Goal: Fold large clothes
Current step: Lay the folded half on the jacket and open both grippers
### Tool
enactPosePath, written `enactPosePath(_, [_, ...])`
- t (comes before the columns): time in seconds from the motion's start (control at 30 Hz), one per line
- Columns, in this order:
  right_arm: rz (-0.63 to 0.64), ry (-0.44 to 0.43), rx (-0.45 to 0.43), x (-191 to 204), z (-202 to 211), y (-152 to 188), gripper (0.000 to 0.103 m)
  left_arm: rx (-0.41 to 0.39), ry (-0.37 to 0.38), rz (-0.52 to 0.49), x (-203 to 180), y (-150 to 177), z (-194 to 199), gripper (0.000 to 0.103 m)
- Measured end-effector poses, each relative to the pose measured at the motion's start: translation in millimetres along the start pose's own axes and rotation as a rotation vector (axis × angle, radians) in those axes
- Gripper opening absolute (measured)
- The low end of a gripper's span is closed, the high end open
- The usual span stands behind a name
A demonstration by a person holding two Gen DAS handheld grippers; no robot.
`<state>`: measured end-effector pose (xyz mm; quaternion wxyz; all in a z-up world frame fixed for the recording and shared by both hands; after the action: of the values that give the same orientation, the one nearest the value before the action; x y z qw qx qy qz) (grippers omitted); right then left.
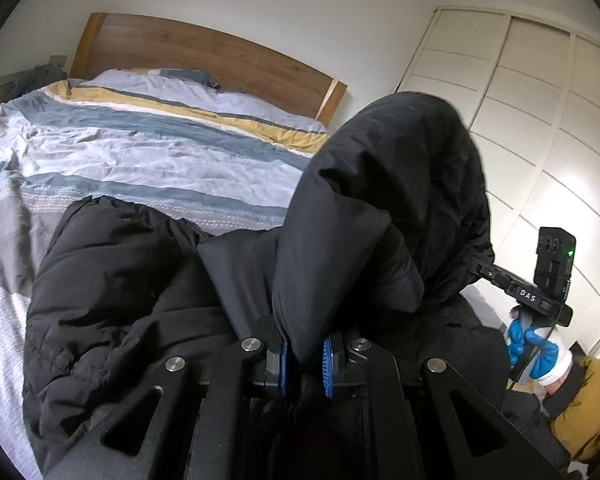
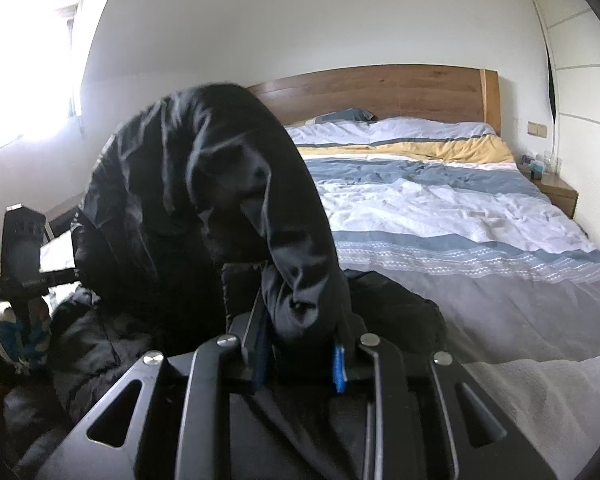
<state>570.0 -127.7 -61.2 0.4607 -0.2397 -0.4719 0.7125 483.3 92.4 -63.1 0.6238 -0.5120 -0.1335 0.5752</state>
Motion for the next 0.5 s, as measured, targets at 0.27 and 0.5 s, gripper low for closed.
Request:
enactPosePath(0.27, [-0.028, 0.043, 0.04, -4, 29, 22, 0.025, 0.039, -0.05, 0.035, 5, 10, 12, 0.014])
enactPosePath(0.5, [-0.055, 0.047, 0.042, -1, 82, 20, 0.037, 0.058, -0.09, 0.088, 1, 5, 48, 0.064])
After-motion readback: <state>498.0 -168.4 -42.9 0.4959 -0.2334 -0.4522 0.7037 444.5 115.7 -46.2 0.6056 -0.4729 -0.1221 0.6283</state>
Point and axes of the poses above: each gripper's, at about its wrist camera, not at the fingertips, and z roughly against the way its jaws point, x to its left, y to its underside, the point moved 7 cm from there along -z, roughly the way its jaws point, and after that the axes turned 3 degrees about -x, right-handed, at the moved point
